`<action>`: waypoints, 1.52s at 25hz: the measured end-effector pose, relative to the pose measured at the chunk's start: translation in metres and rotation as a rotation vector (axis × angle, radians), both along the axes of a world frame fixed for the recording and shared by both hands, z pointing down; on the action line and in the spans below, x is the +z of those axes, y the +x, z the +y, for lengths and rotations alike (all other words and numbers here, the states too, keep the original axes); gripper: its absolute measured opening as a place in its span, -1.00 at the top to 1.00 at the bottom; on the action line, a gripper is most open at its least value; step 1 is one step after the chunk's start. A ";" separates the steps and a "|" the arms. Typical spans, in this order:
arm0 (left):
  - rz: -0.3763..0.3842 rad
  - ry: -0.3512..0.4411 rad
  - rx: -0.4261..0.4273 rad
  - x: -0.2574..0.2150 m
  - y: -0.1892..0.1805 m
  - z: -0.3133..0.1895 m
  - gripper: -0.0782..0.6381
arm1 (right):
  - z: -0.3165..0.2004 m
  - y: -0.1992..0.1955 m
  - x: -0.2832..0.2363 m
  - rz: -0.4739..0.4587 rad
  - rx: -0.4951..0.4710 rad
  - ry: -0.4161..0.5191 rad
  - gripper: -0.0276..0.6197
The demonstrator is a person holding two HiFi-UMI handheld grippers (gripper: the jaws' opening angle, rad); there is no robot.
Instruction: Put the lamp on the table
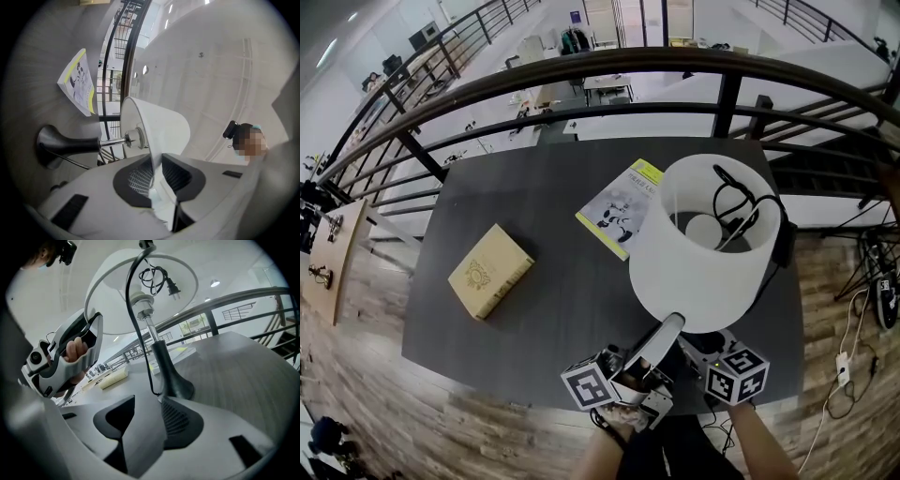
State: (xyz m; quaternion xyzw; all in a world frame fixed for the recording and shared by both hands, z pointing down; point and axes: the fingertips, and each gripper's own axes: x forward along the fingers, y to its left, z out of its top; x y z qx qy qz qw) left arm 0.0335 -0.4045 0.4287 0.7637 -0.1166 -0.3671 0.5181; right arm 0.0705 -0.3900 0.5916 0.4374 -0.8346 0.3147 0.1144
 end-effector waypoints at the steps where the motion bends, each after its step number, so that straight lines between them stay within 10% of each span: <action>1: -0.002 -0.001 0.000 0.001 0.000 0.001 0.52 | 0.001 0.000 0.000 0.002 0.000 0.000 0.29; 38: -0.047 -0.127 -0.160 0.029 -0.022 0.026 0.38 | 0.033 -0.014 -0.004 0.009 -0.074 -0.007 0.30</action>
